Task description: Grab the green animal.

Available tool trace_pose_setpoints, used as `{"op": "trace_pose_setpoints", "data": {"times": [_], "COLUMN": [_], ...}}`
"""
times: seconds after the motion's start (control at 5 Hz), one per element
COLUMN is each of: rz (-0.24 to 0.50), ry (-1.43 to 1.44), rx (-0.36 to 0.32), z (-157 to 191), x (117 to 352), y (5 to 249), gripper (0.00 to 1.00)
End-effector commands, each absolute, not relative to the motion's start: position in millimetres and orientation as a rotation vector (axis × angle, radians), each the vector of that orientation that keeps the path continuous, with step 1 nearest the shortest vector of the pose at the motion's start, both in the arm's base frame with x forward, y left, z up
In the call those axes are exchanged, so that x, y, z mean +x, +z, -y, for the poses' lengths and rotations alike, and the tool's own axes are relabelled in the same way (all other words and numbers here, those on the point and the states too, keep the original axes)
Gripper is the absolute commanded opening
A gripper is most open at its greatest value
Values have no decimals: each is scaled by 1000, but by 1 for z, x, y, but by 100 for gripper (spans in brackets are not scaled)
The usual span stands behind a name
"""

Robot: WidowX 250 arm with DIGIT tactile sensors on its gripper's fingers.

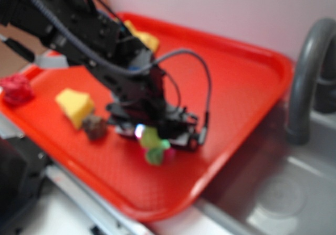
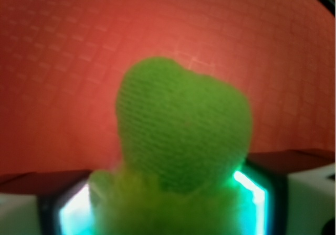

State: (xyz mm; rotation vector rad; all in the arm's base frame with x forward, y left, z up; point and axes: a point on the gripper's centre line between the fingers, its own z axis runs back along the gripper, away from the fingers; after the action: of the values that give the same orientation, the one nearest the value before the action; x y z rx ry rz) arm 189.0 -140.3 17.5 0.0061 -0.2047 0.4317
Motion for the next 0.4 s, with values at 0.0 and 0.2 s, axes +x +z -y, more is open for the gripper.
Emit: {"op": "trace_pose_setpoints", "data": {"times": [0.0,0.2], "rz": [263,205], "ry": [285,152], "rx": [-86,-238], "z": [108,77], "x": [196,200], "y": [84,131], "gripper": [0,0]}}
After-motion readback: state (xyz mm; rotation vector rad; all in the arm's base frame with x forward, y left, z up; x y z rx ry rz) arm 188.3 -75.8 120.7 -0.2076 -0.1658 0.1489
